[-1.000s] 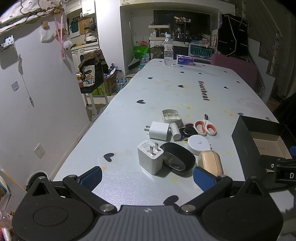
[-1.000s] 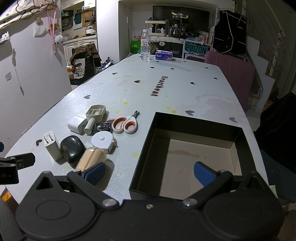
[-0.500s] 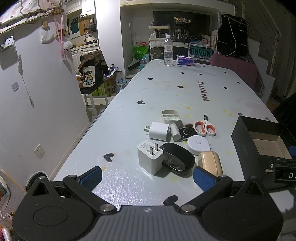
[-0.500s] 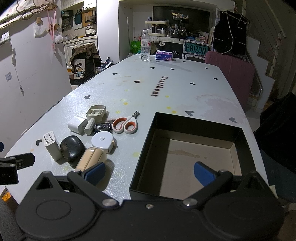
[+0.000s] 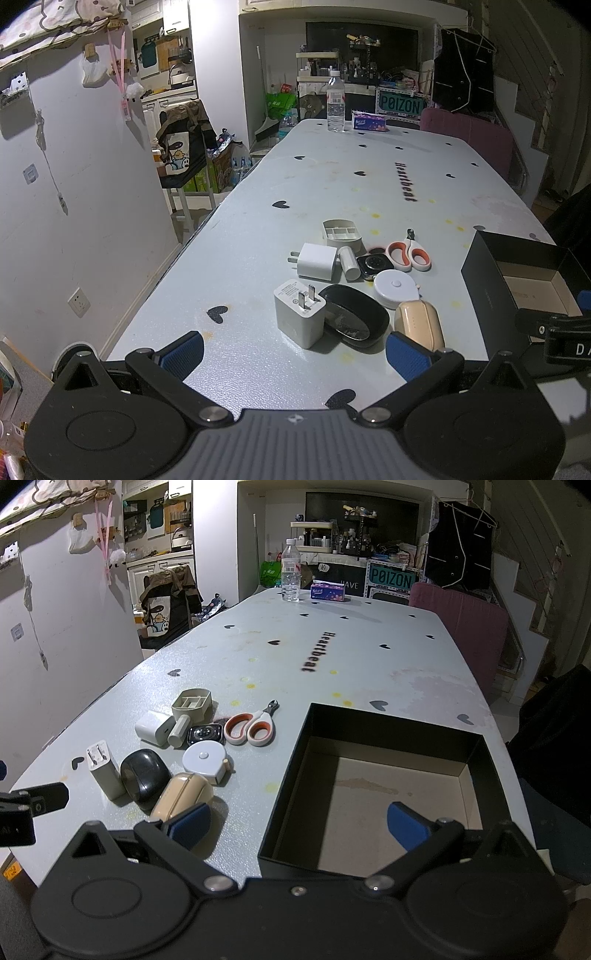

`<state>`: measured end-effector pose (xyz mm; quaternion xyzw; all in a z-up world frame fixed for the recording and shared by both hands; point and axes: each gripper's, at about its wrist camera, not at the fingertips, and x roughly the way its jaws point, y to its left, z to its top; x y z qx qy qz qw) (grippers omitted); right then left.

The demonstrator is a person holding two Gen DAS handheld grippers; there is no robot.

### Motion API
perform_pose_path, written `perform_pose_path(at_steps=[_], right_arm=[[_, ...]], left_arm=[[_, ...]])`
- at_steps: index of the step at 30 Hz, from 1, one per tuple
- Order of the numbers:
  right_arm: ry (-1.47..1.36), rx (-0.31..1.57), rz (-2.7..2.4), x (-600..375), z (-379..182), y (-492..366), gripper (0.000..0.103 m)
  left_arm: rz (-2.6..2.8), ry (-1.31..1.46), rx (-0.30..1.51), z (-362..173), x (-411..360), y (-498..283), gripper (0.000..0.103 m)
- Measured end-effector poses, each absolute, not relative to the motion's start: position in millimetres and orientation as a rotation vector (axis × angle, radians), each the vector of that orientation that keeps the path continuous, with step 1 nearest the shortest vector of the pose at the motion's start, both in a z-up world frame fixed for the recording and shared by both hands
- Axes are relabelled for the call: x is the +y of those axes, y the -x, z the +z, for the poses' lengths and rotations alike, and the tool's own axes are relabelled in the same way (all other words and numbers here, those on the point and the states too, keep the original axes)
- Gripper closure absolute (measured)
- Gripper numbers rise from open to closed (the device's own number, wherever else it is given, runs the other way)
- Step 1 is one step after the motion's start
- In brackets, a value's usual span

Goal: Organize rigid objects

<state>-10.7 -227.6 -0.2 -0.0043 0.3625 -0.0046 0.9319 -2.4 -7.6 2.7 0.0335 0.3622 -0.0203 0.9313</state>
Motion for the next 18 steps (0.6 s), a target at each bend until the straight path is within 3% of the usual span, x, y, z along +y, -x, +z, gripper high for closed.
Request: perform_pose_path(at_steps=[18], right_arm=[[-0.038,0.695,-0.004,-233,3,14,0.000]], left_arm=[[-0.024,-0.065,0.705,5,-4,3,0.000]])
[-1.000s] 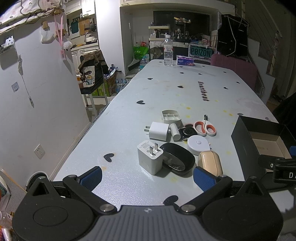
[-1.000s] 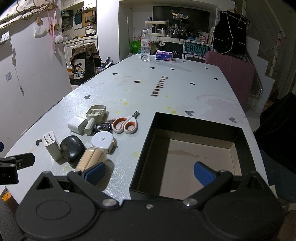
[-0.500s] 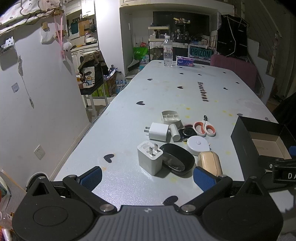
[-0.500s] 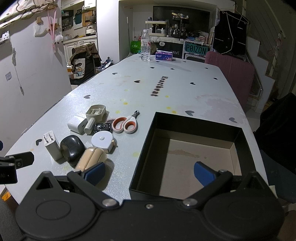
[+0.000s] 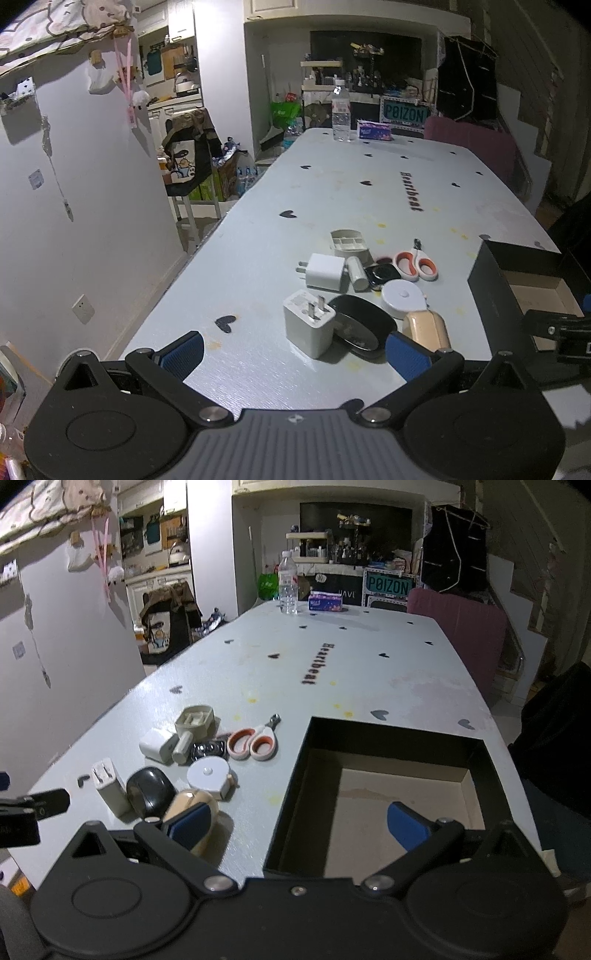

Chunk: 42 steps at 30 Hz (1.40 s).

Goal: Organize rigid objects
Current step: 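Lower the left gripper onto the white wall charger and close it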

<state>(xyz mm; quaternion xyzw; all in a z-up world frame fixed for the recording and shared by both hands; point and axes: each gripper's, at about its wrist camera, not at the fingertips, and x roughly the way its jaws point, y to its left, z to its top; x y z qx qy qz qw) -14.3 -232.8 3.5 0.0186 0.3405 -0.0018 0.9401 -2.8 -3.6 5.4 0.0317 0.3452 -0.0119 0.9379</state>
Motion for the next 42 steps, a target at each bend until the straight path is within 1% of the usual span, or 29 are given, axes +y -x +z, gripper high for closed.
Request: perform_pose_path(at_steps=[6,11,15,18,23,26,27,28,33,35,37,39,42], right_arm=[[-0.121,0.649,-0.049,-245,8,12,0.000],[-0.189,0.561,-0.152,-268,10,11,0.000],[-0.201,0.529,-0.210,-281,8,8,0.000],[-0.235,0.511,-0.232,-295,7,8,0.000],[-0.273,0.518,-0.314,-319,1,7,0.000],[-0.334,0.562,-0.356,-339,-7,5,0.000],[-0.347,0.570,-0.369,-344,-9,5,0.001],[-0.352,0.577,-0.390,-348,-11,5,0.006],[-0.323,0.623,-0.460,-362,-21,4,0.018],[-0.308,0.658,-0.464,-367,-27,1,0.023],[-0.308,0.698,-0.463,-372,-32,-2,0.031],[-0.303,0.727,-0.479,-376,-37,-4,0.035],[-0.303,0.764,-0.500,-381,-42,-8,0.036]], left_arm=[[-0.010,-0.049,0.688,1,5,-1,0.000],[-0.012,-0.026,0.636,-6,12,-4,0.000],[-0.018,0.004,0.590,-10,17,-9,0.000],[-0.045,-0.003,0.602,-14,18,-16,0.000],[-0.097,-0.065,0.592,-23,14,-29,0.000],[-0.126,-0.071,0.636,-30,12,-42,0.000],[-0.143,-0.077,0.646,-33,11,-46,0.000],[-0.162,-0.089,0.652,-36,10,-50,0.000],[-0.214,-0.136,0.669,-47,9,-63,0.000],[-0.244,-0.146,0.677,-50,11,-68,0.004],[-0.277,-0.168,0.679,-52,13,-72,0.008],[-0.298,-0.185,0.669,-55,16,-76,0.009],[-0.340,-0.177,0.655,-57,23,-82,0.011]])
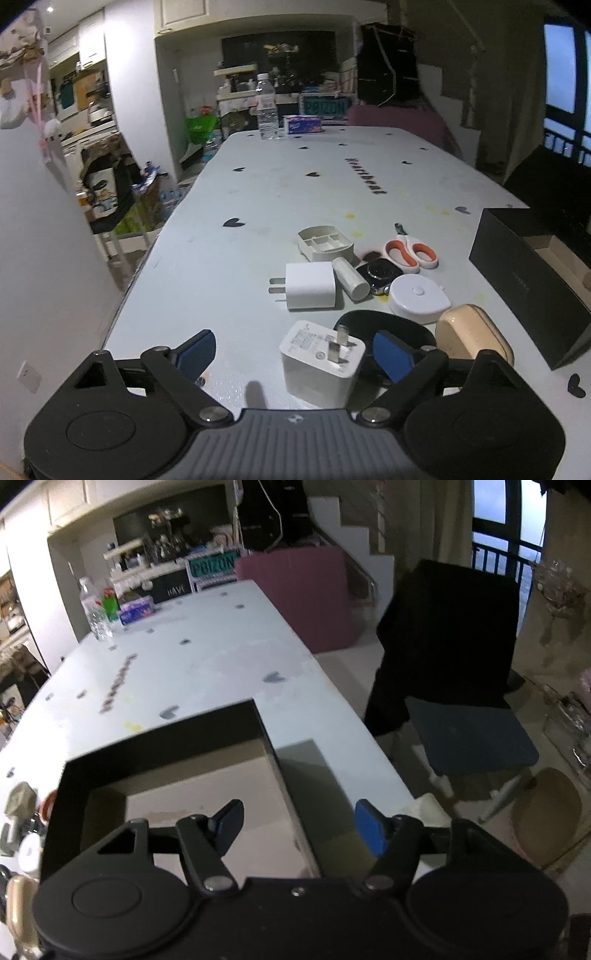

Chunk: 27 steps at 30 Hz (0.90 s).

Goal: Organize rigid objects
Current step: 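Lower the left gripper onto the white wall charger and close it, then lift the white charger with the left gripper and carry it over the black box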

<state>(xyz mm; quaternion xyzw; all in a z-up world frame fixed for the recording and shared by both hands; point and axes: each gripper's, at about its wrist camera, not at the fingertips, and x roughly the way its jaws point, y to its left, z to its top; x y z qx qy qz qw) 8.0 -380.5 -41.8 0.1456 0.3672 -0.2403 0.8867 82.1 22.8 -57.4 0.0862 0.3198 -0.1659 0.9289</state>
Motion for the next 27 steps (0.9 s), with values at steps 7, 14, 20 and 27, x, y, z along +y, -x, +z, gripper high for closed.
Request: perform_pose_path(at_steps=[7,14,20,27], right_arm=[[-0.310,0.851,-0.476,-382,-50,-12,0.077],[-0.365,0.871,-0.410,-371,-45,4,0.086],[-0.342,0.876,-0.373,-360,-43,4,0.089],[-0.305,0.907,-0.403,-359,-49,-6,0.093]], left_arm=[[-0.434,-0.157,0.658,-65,29,-94,0.021],[-0.475,-0.156,0.685,-67,30,-91,0.037],[-0.497,-0.155,0.694,-65,31,-84,0.051],[-0.500,-0.175,0.689,-65,27,-83,0.054]])
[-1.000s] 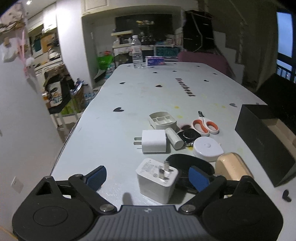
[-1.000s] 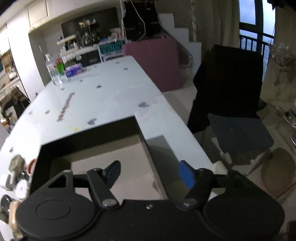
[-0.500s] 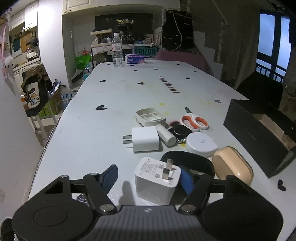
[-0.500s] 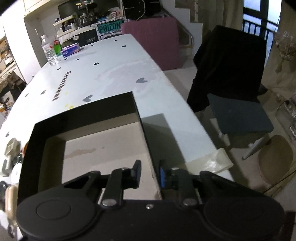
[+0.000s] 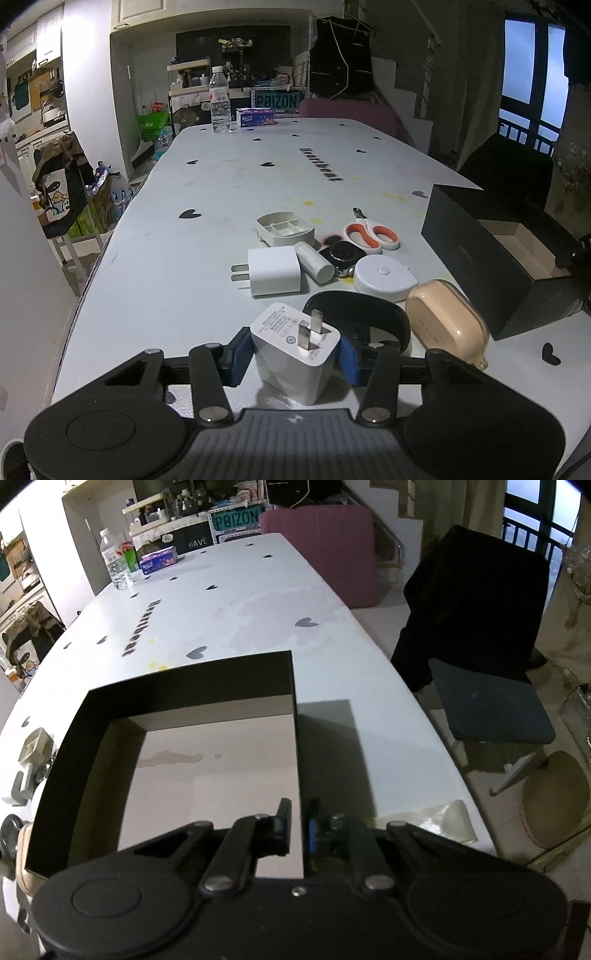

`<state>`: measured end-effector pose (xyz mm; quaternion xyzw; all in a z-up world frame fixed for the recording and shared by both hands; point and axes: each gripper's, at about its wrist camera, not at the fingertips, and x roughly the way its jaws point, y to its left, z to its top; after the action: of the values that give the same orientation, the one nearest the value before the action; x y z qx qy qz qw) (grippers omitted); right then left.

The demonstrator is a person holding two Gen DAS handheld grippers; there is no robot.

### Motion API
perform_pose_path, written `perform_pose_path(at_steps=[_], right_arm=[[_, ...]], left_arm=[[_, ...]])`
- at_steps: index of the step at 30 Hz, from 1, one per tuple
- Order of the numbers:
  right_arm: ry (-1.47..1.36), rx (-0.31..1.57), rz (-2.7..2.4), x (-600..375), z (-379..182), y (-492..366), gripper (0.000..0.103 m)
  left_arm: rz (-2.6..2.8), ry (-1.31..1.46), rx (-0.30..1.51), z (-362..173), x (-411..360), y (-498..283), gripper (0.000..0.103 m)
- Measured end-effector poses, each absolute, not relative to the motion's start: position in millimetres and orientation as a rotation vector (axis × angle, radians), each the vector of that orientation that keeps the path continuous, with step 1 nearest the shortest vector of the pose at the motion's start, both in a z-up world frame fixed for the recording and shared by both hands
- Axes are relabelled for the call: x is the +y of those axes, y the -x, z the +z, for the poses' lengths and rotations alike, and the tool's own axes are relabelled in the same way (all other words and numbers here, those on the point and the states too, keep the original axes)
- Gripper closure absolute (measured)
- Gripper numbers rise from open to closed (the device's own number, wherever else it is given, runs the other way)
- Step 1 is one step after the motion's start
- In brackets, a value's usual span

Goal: Organize rigid objects
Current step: 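Lift the white charger with the left gripper and carry it over the black box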

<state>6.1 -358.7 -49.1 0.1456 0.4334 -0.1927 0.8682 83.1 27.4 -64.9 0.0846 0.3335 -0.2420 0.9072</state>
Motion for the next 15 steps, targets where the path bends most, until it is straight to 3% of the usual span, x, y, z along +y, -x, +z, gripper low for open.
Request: perform_pose_path(at_steps=[15], right_arm=[[-0.265,0.935,-0.414,-353.9,-55.9,-13.4,0.100]], left_arm=[[-0.455,-0.208,0.671,-66.2,21.0,-78.3,0.054]])
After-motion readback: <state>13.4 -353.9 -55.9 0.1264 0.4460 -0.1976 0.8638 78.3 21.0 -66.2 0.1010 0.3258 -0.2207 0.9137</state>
